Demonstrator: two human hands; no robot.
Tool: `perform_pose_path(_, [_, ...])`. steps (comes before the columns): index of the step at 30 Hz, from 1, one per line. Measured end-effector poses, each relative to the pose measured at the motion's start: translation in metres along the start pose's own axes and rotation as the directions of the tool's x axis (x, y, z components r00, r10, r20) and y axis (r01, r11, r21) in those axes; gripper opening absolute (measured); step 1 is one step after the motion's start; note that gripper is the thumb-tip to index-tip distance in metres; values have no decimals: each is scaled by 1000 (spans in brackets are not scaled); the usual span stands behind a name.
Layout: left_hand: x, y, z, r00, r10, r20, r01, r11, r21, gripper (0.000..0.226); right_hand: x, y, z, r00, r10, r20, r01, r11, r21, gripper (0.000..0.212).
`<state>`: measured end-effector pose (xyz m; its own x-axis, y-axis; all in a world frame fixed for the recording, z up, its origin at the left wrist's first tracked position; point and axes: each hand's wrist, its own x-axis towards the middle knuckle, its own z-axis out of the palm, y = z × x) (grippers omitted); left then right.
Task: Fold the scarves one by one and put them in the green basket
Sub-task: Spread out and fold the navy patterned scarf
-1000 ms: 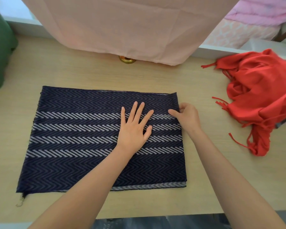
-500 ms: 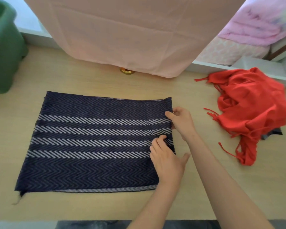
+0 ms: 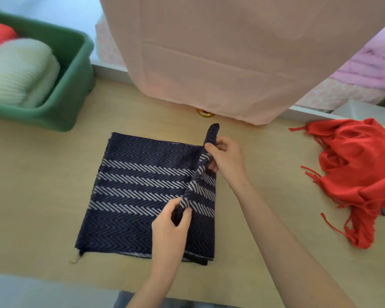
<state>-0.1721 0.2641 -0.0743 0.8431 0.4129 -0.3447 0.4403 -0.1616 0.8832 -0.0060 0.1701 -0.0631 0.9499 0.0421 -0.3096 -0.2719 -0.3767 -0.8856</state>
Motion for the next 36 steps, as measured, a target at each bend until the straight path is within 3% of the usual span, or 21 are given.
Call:
perform_pose_path(4, [15,-12,-61,991,-23,-128,20,999,-29,19,1,-27,83,996,-85,30,86,996,-29,8])
perform_pose_path(9, [43,-48,-123,960,-151,-235,107,976,-190,22,2,-39,181,985,-165,49,172,940,-293,22])
perform_pose_path(11, [51,-66,-139,963,-169,-212,150,983,-103,30,1,-34,207,982,-106,154,166,873,-459,35])
perform_pose_path(14, [52,-93,-151,971,-132,-197,179,953,243,50,-9,-17,225,941,-158,299,312,746,-588,45])
perform_pose_path(17, [50,-106,-153,972,80,-219,54,835,548,59,-23,1,213,860,-337,384,508,638,-578,50])
perform_pose_path(19, [52,-110,-149,946,273,-176,-119,794,596,58,-30,14,196,829,-404,387,558,539,-632,57])
perform_pose_path(21, [60,-110,-144,921,387,-39,-278,726,629,55,-30,29,177,833,-421,359,536,450,-714,63])
perform_pose_path(24, [73,-125,-134,897,401,184,-399,560,726,55,-22,52,155,878,-343,333,458,406,-791,69])
perform_pose_path(27, [78,-146,-130,896,355,266,-412,445,795,60,-15,73,149,889,-294,352,443,356,-823,72])
perform_pose_path(32, [77,-147,-129,904,329,274,-399,415,818,60,-11,78,148,884,-283,373,458,362,-812,69])
perform_pose_path(36, [76,-139,-143,887,324,330,-446,416,792,63,-27,64,128,819,-305,486,570,524,-633,62])
